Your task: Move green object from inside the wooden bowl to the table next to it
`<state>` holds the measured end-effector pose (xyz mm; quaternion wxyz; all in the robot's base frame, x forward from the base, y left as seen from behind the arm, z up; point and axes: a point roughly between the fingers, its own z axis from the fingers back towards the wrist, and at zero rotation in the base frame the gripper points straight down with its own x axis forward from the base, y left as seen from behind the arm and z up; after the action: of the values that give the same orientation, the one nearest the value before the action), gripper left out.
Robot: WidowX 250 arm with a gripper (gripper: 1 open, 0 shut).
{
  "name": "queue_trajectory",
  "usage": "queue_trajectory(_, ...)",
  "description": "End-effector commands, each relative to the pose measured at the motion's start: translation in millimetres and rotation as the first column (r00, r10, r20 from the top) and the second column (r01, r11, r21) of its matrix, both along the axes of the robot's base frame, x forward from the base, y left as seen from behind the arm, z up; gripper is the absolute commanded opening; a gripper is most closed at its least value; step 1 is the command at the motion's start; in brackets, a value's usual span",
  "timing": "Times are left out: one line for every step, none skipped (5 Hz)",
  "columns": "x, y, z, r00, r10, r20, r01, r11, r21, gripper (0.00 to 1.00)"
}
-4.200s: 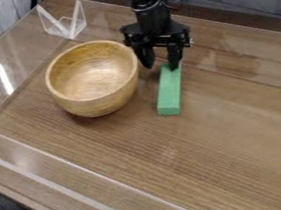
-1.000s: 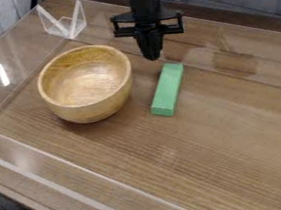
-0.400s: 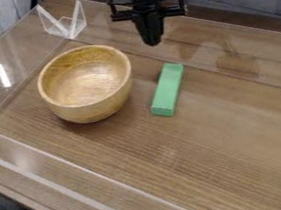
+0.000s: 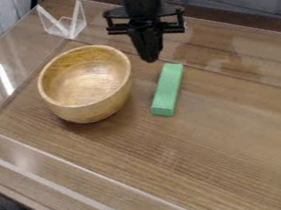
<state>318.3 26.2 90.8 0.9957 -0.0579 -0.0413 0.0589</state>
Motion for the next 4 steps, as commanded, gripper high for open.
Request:
queue_trajectory(-1.9, -19, 25.3, 0.998, -0.025, 0.061, 0.024, 1.000, 0.014, 0.00)
queue_trajectory(-11.0, -40, 25.5, 0.998, -0.043, 0.052, 0.042, 0.999, 0.020, 0.00)
queue_trajectory(-25.2, -48, 23.1, 0.998, -0.047, 0.042, 0.046, 0.999, 0.022, 0.00)
queue_trajectory(-32.0, -49, 24.1, 0.999, -0.036, 0.036, 0.035, 0.999, 0.024, 0.00)
